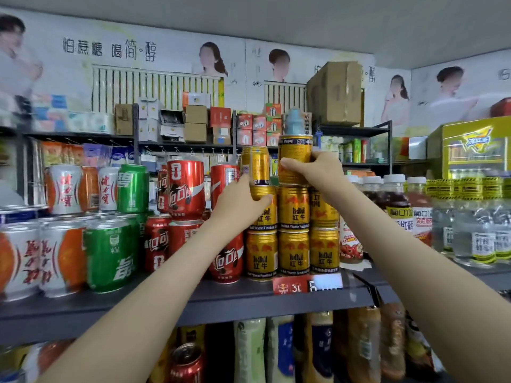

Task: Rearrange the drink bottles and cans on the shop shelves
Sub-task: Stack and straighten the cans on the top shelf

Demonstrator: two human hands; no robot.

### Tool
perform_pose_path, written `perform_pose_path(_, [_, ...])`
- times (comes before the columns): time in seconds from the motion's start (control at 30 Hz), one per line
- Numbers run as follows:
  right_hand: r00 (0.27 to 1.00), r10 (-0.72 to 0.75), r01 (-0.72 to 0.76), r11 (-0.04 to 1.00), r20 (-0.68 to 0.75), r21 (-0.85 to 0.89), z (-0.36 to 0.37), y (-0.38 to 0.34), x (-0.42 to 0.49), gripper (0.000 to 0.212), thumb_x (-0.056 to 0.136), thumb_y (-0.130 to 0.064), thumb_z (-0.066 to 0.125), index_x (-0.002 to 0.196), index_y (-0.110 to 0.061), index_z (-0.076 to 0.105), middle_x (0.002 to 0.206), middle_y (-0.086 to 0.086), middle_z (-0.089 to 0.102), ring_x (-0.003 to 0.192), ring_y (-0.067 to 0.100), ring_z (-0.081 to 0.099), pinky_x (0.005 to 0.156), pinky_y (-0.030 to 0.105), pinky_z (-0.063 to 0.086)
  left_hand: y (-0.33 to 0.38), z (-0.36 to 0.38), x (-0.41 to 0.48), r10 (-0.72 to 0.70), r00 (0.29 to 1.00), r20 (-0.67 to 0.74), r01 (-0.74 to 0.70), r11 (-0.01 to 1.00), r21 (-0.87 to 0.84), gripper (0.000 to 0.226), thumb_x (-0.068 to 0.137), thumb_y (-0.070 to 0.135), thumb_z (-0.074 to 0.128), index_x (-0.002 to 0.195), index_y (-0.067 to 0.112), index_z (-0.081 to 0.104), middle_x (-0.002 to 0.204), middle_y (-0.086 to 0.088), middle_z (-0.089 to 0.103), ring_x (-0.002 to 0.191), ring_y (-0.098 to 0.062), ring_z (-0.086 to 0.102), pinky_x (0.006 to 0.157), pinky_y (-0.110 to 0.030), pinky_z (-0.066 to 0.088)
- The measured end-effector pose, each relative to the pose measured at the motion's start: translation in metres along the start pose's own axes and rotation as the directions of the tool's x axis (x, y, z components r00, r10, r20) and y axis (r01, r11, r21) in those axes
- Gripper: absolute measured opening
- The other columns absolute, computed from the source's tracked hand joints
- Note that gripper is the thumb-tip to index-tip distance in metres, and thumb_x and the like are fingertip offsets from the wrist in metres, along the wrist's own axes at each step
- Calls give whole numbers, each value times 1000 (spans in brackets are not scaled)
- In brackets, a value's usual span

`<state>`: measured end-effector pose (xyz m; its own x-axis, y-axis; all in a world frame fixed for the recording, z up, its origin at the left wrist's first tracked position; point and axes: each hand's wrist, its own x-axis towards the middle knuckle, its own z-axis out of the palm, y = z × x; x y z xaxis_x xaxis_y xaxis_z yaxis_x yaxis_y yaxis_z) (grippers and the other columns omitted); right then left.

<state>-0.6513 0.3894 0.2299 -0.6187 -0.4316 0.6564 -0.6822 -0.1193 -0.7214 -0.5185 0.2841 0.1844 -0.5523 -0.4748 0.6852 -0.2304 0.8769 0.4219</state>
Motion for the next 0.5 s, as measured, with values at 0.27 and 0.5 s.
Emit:
perform_pose_path(0.27, [997,64,-61,995,37,-81,2,2,17,53,68,-43,81,107,-14,61,102,5,68,93,22,65,86,41,55,-4,7,5,5,1000,-24,-5,1000,-12,53,88,43,60,129,14,43,119,-3,56,99,-14,50,74,-26,39])
perform_pose_path(0.5, [999,34,-26,981,36,-191,6,0,16,57,70,-46,78,111,-12,58,104,4,65,96,20,63,84,36,54,-8,11,6,11,1000,-29,-12,999,-41,55,88,44,60,130,13,42,116,-5,59,103,-20,57,79,-29,47])
